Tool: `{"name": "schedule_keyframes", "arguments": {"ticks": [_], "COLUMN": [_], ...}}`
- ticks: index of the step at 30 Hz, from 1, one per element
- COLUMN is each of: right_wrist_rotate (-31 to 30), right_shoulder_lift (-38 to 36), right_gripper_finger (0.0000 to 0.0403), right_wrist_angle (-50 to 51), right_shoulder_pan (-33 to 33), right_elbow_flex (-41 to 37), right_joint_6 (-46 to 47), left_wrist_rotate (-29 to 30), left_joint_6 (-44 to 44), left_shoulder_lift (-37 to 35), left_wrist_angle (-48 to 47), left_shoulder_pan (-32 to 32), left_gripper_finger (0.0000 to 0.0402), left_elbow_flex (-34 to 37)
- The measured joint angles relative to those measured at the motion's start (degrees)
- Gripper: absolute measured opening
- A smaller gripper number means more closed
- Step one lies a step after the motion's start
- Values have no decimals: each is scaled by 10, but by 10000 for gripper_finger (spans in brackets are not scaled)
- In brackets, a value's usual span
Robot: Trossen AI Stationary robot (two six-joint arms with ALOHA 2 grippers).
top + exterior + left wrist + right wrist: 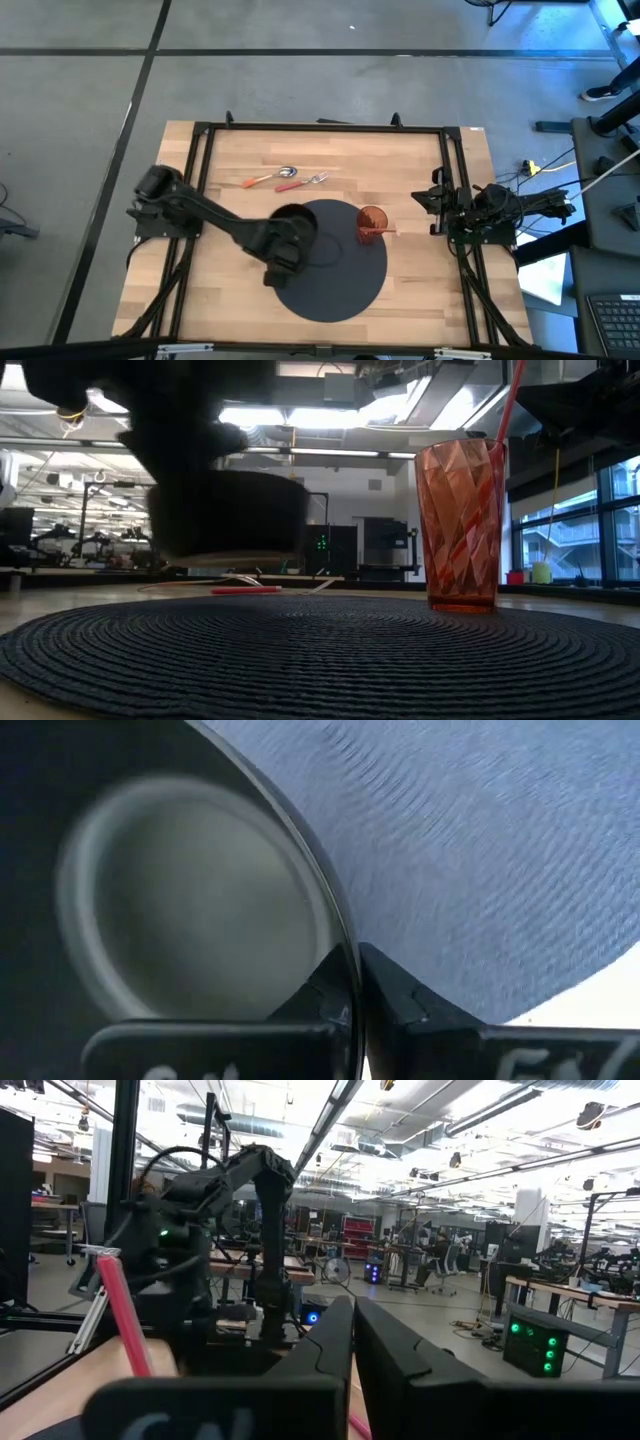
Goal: Pick & Place Utensil
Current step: Put the black bowl on the dark blue mat to the left of the brown cup
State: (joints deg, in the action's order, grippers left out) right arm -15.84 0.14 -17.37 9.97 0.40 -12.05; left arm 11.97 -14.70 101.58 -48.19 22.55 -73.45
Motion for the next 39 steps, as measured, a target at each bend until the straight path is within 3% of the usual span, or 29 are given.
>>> {"name": "schedule_keyframes", "arguments": {"ticks": [7,21,32,39], "right_wrist_rotate": [0,0,0,0], "right_shoulder_lift": [0,0,0,0], "right_gripper_finger": [16,16,16,16], "right_wrist_angle": [0,1,1,1], "right_shoulder_pan": [0,0,0,0], "right_elbow_flex": [0,0,0,0], "right_joint_6": [-2,-2,-2,-2], "left_wrist_rotate": [-7,-34,-41,-42], "left_joint_6": [107,95,124,114], "left_shoulder_lift": [72,127,228,244], "left_wrist_angle": [2,42,-32,-33], "left_shoulder_pan": [-10,3,3,10], "left_gripper_finger": [4,3,3,3], "left_elbow_flex": [-92,-156,-282,-296]}}
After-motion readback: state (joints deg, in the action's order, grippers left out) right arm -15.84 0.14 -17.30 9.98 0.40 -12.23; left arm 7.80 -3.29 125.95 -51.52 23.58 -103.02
